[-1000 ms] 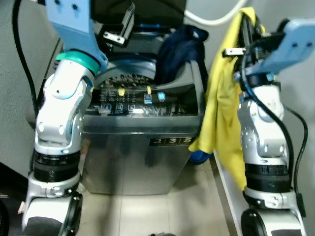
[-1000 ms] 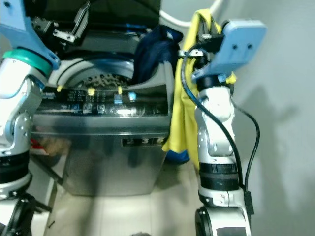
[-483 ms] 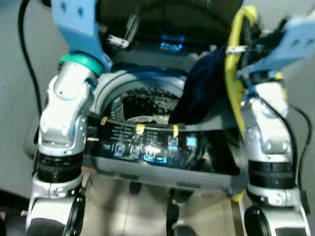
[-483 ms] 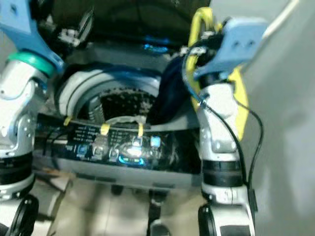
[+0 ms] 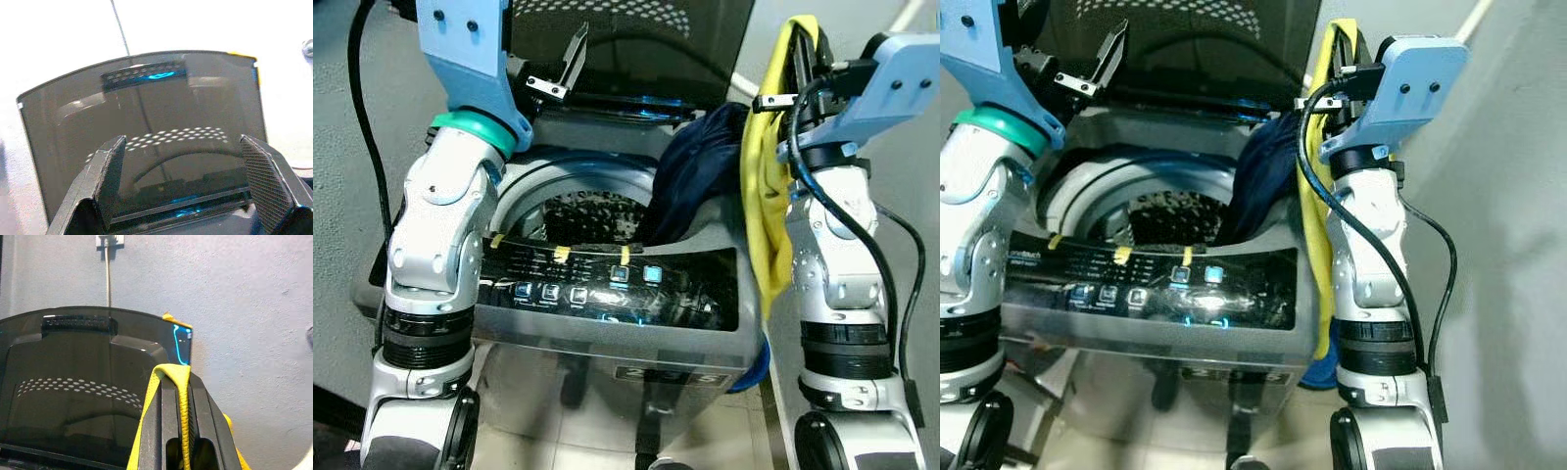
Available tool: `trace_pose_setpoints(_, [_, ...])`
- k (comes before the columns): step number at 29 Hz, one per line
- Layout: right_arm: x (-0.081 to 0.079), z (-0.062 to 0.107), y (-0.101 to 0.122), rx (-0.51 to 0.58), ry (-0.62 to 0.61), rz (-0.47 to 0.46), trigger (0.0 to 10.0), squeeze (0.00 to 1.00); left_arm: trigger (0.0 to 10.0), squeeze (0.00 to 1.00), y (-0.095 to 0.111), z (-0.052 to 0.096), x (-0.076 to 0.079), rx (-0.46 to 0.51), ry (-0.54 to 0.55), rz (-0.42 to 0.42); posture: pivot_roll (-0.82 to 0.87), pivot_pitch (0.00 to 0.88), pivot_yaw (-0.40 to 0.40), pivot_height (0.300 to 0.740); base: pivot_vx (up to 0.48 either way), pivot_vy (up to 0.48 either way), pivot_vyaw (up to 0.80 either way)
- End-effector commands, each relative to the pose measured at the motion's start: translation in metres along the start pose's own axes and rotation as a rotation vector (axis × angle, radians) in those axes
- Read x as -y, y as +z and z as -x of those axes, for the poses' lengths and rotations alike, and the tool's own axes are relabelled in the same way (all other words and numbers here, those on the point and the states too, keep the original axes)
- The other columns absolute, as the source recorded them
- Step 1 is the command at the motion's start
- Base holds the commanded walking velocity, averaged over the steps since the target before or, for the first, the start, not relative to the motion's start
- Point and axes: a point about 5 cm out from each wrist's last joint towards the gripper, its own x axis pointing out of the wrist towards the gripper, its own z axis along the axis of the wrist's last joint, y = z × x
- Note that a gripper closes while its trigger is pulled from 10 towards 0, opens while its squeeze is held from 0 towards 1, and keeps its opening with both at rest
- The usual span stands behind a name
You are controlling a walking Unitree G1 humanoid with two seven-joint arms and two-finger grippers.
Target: Clothes washing
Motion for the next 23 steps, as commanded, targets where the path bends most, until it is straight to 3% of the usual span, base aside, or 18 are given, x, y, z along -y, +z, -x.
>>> trace_pose_setpoints(1, [0.001,-0.0002,0.0029,0.02,0.0,0.003,10.0,0.03,10.0,0.0,0.0012,0.0,0.0025,0.005,-0.017,0.011,0.02,0.053,-0.002,0.74,0.0,0.0,0.0])
trace_pose_setpoints(15, [0.001,0.0006,0.001,0.01,0.0,-0.003,10.0,0.03,10.0,0.0,-0.0029,0.0002,-0.001,-0.021,0.014,0.036,0.03,0.058,-0.002,0.74,0.0,0.0,0.0])
trace_pose_setpoints(23, [0.001,0.001,0.0,0.005,-0.002,-0.004,10.0,0.03,10.0,0.0,-0.0038,0.0007,-0.0018,-0.03,0.021,0.039,0.03,0.063,-0.003,0.74,0.0,0.459,0.0])
